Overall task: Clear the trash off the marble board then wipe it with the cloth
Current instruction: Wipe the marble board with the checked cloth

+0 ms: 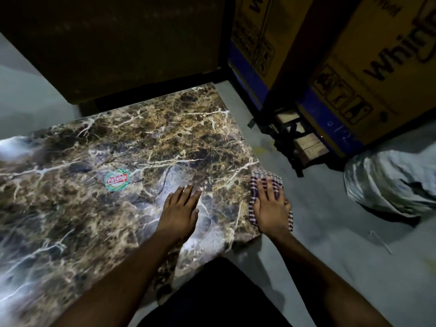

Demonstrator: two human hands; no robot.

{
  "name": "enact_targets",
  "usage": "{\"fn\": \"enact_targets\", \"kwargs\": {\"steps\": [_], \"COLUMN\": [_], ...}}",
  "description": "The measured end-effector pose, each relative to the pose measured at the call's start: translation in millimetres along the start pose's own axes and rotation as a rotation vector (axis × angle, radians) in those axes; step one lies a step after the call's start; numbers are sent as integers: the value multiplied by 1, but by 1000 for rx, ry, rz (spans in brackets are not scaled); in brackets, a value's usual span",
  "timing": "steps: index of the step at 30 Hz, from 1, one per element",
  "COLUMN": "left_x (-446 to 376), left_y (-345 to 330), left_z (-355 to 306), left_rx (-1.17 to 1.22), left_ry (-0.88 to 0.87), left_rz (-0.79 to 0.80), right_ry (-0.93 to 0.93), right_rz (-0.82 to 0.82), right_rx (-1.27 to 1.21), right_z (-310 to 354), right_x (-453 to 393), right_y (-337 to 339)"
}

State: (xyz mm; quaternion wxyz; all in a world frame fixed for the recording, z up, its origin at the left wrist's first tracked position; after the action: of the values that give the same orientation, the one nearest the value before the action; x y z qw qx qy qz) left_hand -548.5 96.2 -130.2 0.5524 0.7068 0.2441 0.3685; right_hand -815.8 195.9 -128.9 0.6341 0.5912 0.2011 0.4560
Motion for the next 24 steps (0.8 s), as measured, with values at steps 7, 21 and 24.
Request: {"fn": "enact_targets", "kwargs": {"steps": [7,21,24], "left_x": [60,164,179], "left_y": [-13,-35,-29], "left_z": [18,55,58], "left_rx": [-4,120,232], "left_ry": [-36,-16,36], "left_rz": [-9,39,-21], "right_ry": [5,-21,63], "right_rz": [64,347,322], "right_rx": [-19,-136,-74], "right_z": [18,141,169], "right_x": [59,161,187], "right_y": [-23,-83,-91]}}
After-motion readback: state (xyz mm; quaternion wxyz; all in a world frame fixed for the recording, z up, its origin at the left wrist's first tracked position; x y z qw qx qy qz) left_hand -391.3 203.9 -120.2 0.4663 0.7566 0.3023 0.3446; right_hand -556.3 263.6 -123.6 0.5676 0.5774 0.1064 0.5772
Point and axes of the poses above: each hand's wrist, its own x-axis away from the middle knuckle, its own y-axis out of the back of the hand, z = x × y, the point moved 10 cm from there along -x, towards the middle knuckle, and after that the axes turned 12 degrees about -x, right-handed, at the moved point
